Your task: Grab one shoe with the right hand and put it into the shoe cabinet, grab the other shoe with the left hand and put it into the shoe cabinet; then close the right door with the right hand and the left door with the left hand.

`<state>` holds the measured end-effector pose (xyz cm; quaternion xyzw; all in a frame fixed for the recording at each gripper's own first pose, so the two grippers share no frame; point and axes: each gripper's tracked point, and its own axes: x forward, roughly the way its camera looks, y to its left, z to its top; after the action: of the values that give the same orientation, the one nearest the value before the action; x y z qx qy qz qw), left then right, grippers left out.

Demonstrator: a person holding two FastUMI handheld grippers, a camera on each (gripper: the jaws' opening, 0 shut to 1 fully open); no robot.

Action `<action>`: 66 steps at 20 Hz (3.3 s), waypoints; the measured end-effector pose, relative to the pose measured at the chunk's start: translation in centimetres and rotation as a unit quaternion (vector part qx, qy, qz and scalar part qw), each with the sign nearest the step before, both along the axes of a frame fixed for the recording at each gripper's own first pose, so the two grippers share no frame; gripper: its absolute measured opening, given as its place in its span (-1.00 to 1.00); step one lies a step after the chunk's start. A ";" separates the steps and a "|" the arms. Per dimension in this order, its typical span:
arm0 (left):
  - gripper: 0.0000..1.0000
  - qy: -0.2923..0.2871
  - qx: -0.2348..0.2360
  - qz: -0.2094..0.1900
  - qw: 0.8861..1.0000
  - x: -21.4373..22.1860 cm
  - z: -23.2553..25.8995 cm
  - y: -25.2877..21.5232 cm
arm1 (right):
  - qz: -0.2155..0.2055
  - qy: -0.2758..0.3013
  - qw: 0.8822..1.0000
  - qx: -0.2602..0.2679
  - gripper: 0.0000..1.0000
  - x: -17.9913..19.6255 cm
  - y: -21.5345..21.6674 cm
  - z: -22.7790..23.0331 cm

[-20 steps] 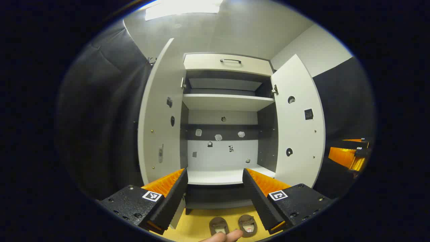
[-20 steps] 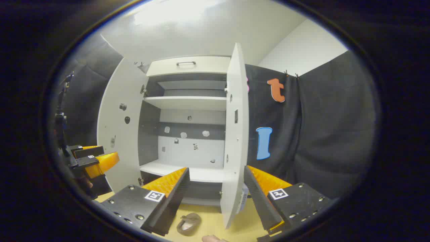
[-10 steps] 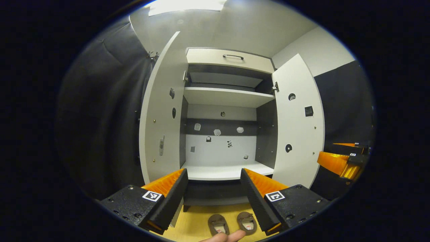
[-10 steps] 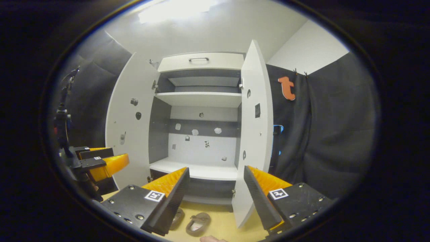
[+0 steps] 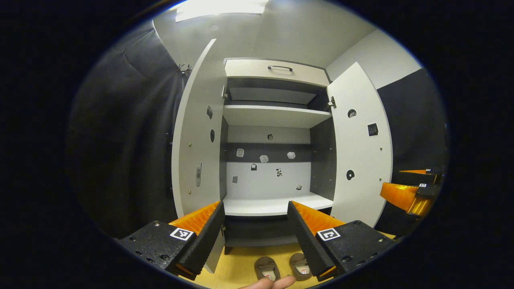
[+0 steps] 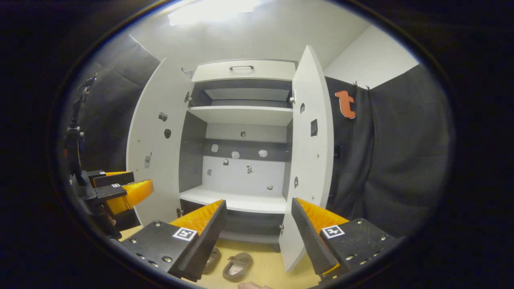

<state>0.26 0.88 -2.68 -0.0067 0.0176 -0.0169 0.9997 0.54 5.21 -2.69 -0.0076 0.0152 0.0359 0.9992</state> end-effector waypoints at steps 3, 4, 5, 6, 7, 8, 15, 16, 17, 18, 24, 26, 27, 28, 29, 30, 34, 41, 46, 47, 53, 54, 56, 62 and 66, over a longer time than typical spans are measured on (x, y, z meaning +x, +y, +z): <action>0.92 -0.004 0.004 0.000 1.000 -0.2 -0.2 0.1 | 0.008 0.000 1.000 0.000 0.94 0.4 0.7 -0.8; 0.92 -0.004 0.005 -0.001 1.000 -0.3 -0.4 0.1 | 0.009 0.004 1.000 -0.003 0.94 0.6 0.9 -1.6; 0.92 -0.006 0.005 -0.002 1.000 -0.4 -0.4 0.1 | 0.009 0.009 1.000 -0.005 0.94 0.7 1.2 -2.2; 0.92 -0.007 0.006 -0.004 1.000 -0.5 -0.5 0.1 | 0.012 0.016 1.000 -0.007 0.94 1.0 1.6 -3.1; 0.86 -0.008 0.006 -0.006 1.000 -0.6 -0.5 0.1 | 0.015 0.026 1.000 -0.010 0.94 1.3 2.2 -4.3; 0.92 -0.010 0.006 -0.008 1.000 -0.6 -0.6 0.0 | 0.018 0.036 0.999 -0.013 0.94 1.7 2.6 -5.5; 0.92 -0.024 0.005 -0.011 1.000 -1.4 -0.5 0.3 | 0.015 0.111 0.993 -0.030 0.95 4.9 4.5 -15.5; 0.92 -0.029 0.004 -0.011 1.000 -1.5 -0.3 0.3 | 0.014 0.127 0.991 -0.030 0.95 5.2 4.7 -17.4; 0.92 -0.035 0.005 -0.008 0.999 -1.6 -0.1 0.4 | 0.015 0.141 0.989 -0.031 0.95 5.6 4.9 -19.2; 0.92 -0.038 0.007 -0.005 0.999 -1.5 0.0 0.6 | 0.015 0.154 0.987 -0.031 0.95 5.7 5.0 -21.0; 0.84 -0.046 -0.009 -0.024 0.999 0.6 -0.5 -1.2 | 0.017 0.206 0.977 -0.048 0.95 6.5 6.3 -30.7; 0.84 -0.046 -0.014 -0.029 0.998 2.0 -1.6 -1.3 | 0.024 0.233 0.971 -0.044 0.90 6.3 7.2 -34.3; 0.92 -0.043 -0.017 -0.028 0.999 2.8 -2.3 -1.0 | 0.029 0.248 0.967 -0.041 0.89 6.3 7.7 -36.0; 0.84 -0.040 -0.021 -0.025 0.999 3.8 -3.0 -0.8 | 0.033 0.261 0.964 -0.041 0.95 6.1 8.3 -37.4; 0.92 -0.036 -0.025 -0.018 0.999 4.8 -3.9 -0.3 | 0.038 0.272 0.961 -0.043 0.95 6.0 8.8 -38.6; 0.92 -0.033 -0.028 -0.010 0.999 5.9 -4.6 0.1 | 0.044 0.281 0.958 -0.044 0.90 5.8 9.3 -39.5; 0.92 -0.033 -0.031 -0.007 0.999 10.1 -6.4 0.6 | 0.043 0.318 0.947 -0.020 0.80 5.6 10.2 -42.7; 0.92 -0.043 -0.039 -0.038 0.998 14.0 -8.3 0.9 | 0.025 0.364 0.930 0.042 0.38 7.4 11.0 -46.9; 0.91 -0.039 -0.028 -0.060 0.997 15.5 -9.5 0.2 | -0.013 0.365 0.931 0.003 -0.26 9.1 9.8 -48.8; 0.92 -0.034 -0.032 -0.073 0.996 15.6 -9.7 -0.2 | -0.010 0.367 0.930 0.011 -0.44 9.4 10.2 -48.9; 0.92 -0.019 -0.034 -0.080 0.996 16.3 -10.9 0.2 | 0.004 0.365 0.930 0.049 -0.96 9.5 10.1 -48.2; 0.92 -0.018 -0.029 -0.082 0.996 16.5 -11.0 0.2 | 0.014 0.358 0.932 0.050 -0.96 9.4 10.2 -47.8; 0.92 -0.018 -0.028 -0.082 0.996 16.9 -11.3 0.1 | 0.026 0.338 0.939 0.053 -0.96 9.2 10.0 -45.8; 0.93 0.018 -0.031 -0.109 0.993 18.0 -13.8 -1.7 | 0.006 0.277 0.961 0.006 -0.96 10.3 6.9 -37.9; 0.93 0.036 -0.015 -0.101 0.994 18.7 -15.4 -2.2 | -0.001 0.219 0.975 -0.031 -0.96 11.7 5.5 -30.4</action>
<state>18.95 -1.32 -18.12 -0.0202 0.0535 -0.1177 0.9914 12.22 10.73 -33.14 -0.0310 0.2352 0.0348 0.9708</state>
